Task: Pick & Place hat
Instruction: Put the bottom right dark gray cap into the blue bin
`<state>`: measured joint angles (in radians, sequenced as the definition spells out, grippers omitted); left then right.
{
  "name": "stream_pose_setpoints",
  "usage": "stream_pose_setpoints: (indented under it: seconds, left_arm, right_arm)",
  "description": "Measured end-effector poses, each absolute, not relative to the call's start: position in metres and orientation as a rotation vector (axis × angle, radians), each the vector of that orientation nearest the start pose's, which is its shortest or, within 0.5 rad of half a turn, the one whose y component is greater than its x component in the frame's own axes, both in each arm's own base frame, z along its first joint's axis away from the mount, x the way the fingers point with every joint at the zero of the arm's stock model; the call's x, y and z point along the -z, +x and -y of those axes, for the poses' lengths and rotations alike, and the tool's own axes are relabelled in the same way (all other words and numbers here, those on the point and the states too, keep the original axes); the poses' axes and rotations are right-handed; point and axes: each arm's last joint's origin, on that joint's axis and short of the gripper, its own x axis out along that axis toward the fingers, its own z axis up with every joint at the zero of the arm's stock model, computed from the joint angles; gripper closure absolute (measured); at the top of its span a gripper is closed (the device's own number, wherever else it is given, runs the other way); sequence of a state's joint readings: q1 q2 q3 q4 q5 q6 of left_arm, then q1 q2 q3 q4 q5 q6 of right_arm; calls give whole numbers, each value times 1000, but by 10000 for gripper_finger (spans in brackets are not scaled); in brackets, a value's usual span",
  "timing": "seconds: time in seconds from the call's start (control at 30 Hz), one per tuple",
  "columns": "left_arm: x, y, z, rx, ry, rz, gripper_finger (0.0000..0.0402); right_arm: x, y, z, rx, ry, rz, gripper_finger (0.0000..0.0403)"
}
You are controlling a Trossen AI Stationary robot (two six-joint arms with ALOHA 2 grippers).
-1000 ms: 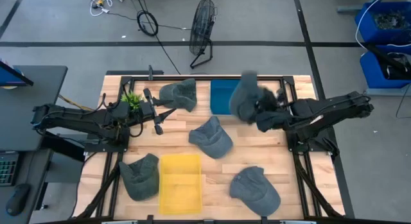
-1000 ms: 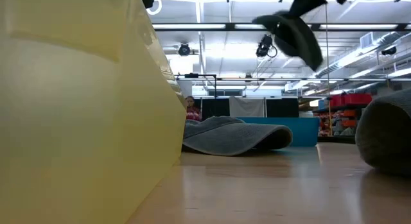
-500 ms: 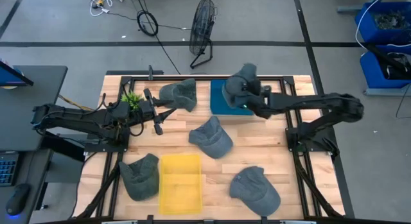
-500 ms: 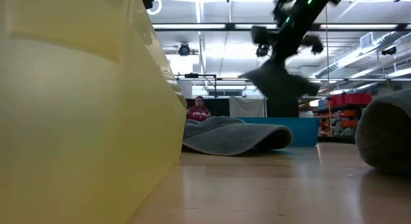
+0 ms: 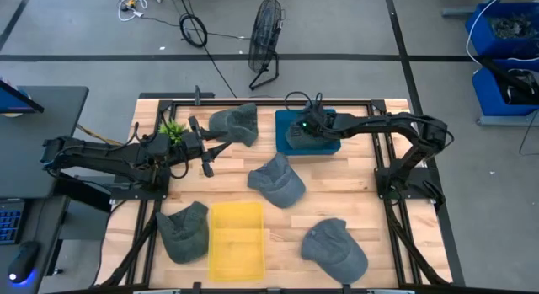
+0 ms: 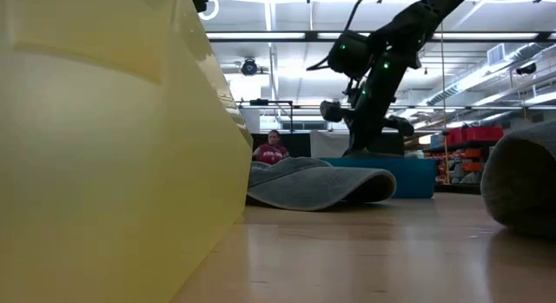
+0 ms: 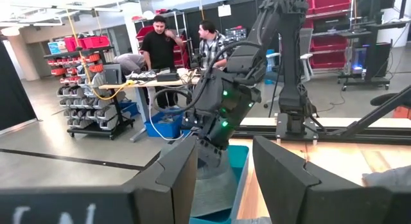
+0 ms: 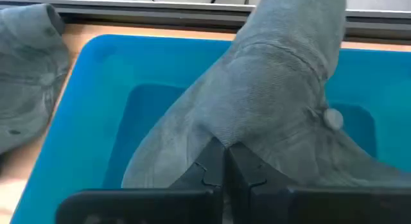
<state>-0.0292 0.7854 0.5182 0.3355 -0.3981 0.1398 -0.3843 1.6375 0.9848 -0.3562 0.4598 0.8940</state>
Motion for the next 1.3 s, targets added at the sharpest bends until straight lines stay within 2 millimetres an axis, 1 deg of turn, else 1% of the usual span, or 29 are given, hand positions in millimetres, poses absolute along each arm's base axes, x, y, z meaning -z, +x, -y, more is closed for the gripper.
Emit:
stream_pose_setpoints:
  seconds: [0.13, 0.23, 0.53, 0.6, 0.63, 0.73, 0.8, 0.87, 0.93, 1.0, 1.07, 1.13, 1.23, 1.3]
  left_arm:
    - [-290, 180, -6, -372, 124, 41, 246]
    - [-290, 180, -6, -372, 124, 39, 246]
    - [-289, 180, -6, -372, 126, 33, 246]
    - [-289, 180, -6, -372, 126, 32, 246]
    - [-289, 180, -6, -372, 126, 33, 246]
    - [-289, 180, -6, -372, 126, 32, 246]
    - [-289, 180, -6, -372, 126, 31, 246]
    - [-289, 180, -6, -372, 127, 30, 246]
    - [-289, 180, -6, -372, 127, 29, 246]
    - [-289, 180, -6, -372, 127, 29, 246]
    - [-289, 180, -6, -372, 127, 29, 246]
    - [-288, 180, -6, -372, 127, 27, 246]
    - [-288, 180, -6, -372, 128, 23, 246]
    - [-288, 180, -6, -372, 128, 22, 246]
  right_arm:
    - [-189, 295, 131, 1126, 692, -601, 398]
    - [-191, 298, 131, 1076, 654, -610, 389]
    - [-193, 300, 130, 954, 584, -683, 332]
    - [-202, 302, 131, 891, 537, -699, 323]
    - [-210, 304, 132, 854, 506, -693, 319]
    - [-239, 307, 132, 751, 403, -667, 314]
    - [-259, 307, 132, 687, 306, -675, 314]
    - [-278, 306, 130, 616, 178, -708, 313]
    - [-292, 303, 128, 545, 25, -769, 313]
    - [-297, 299, 125, 497, -55, -856, 314]
    - [-297, 294, 123, 504, -11, -915, 314]
    - [-295, 291, 122, 557, 99, -928, 314]
    - [-283, 287, 125, 706, 205, -924, 314]
    - [-271, 285, 127, 824, 202, -892, 314]
